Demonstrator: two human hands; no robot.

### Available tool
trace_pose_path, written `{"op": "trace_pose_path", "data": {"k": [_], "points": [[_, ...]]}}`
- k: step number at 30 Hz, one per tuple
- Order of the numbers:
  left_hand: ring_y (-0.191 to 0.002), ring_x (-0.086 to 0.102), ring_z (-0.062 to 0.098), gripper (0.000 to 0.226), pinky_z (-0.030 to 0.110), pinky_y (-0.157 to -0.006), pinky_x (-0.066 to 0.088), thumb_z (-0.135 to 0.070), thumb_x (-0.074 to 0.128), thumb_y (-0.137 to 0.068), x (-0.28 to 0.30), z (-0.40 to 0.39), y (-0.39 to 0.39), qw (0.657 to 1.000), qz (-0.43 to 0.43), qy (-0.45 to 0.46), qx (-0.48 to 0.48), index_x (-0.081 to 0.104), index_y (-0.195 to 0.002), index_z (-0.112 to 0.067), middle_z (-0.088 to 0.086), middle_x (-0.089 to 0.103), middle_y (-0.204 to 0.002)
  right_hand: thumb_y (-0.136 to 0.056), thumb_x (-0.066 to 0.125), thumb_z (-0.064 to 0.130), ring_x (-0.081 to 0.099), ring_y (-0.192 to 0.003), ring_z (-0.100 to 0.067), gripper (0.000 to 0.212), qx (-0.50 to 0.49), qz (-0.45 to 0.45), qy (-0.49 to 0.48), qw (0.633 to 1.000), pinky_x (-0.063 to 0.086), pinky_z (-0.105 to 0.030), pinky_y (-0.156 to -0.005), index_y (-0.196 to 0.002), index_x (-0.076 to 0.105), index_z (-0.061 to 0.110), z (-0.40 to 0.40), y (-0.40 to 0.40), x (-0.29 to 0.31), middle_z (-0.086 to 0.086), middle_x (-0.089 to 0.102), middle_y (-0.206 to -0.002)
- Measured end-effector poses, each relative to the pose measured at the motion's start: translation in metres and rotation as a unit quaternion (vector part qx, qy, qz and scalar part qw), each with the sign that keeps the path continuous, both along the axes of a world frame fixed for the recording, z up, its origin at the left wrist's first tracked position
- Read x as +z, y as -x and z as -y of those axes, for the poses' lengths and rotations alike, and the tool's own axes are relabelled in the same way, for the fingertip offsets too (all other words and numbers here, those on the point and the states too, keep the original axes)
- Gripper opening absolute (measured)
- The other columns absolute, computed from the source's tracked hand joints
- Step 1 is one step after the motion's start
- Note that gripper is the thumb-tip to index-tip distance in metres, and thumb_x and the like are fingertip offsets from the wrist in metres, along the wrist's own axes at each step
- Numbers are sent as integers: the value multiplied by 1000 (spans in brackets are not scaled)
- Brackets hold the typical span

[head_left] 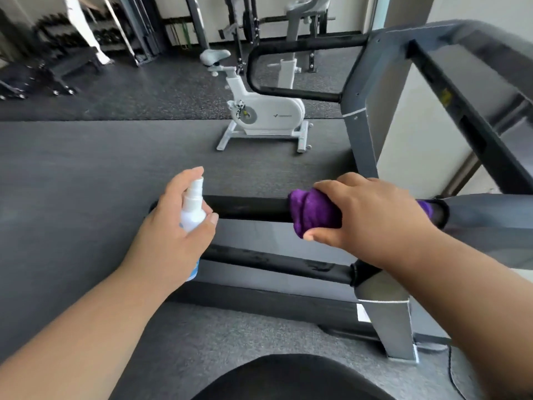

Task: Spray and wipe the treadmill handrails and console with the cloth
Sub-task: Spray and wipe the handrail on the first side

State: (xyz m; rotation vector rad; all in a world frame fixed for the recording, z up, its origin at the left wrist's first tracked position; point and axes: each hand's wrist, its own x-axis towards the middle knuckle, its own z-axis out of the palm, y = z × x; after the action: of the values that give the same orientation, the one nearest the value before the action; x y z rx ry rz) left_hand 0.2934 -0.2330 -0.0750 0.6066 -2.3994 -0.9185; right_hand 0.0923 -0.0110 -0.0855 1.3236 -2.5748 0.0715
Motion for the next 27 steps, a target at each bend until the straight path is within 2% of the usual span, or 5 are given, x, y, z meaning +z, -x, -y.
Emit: {"op": "trace_pose_path", "data": {"k": [3,9,21,23,27], "points": [[-76,64,10,62,36,-67,48,-23,62,-92,-1,22,-24,999,-2,-22,39,35,-122,-70,-14,66,-97,-68,24,97,64,-84,-22,89,5,-16,-20,1000,44,-30,-58,-132,45,39,16,-4,1,9,62,-110],[-69,63,12,61,34,-63,48,-27,62,-92,-18,54,-64,995,15,-55,83,35,-124,-71,-14,67,-94,-73,26,93,65,-84,-21,81,47,-10,-38,998,38,-29,-54,-128,47,38,73,-24,4,10,62,-107],[-89,59,4,60,27,-72,42,-30,62,-91,-32,151,-91,997,8,-70,13,33,-124,-71,-16,63,-101,-82,34,85,61,-93,-28,74,60,6,-83,995,45,-36,-61,-134,43,32,230,-95,3,3,58,-117],[-91,59,3,56,26,-73,42,-37,59,-87,-36,170,-94,997,10,-81,4,34,-124,-72,-17,63,-102,-84,37,82,59,-90,-29,70,65,-2,-112,992,42,-35,-58,-130,47,31,257,-107,5,2,56,-113],[-87,59,4,56,26,-72,42,-38,59,-86,-46,204,-97,996,11,-90,-28,34,-124,-71,-17,63,-101,-91,51,64,42,-75,-26,46,84,-36,-206,974,26,-32,-49,-113,61,26,310,-136,3,0,37,-85]]}}
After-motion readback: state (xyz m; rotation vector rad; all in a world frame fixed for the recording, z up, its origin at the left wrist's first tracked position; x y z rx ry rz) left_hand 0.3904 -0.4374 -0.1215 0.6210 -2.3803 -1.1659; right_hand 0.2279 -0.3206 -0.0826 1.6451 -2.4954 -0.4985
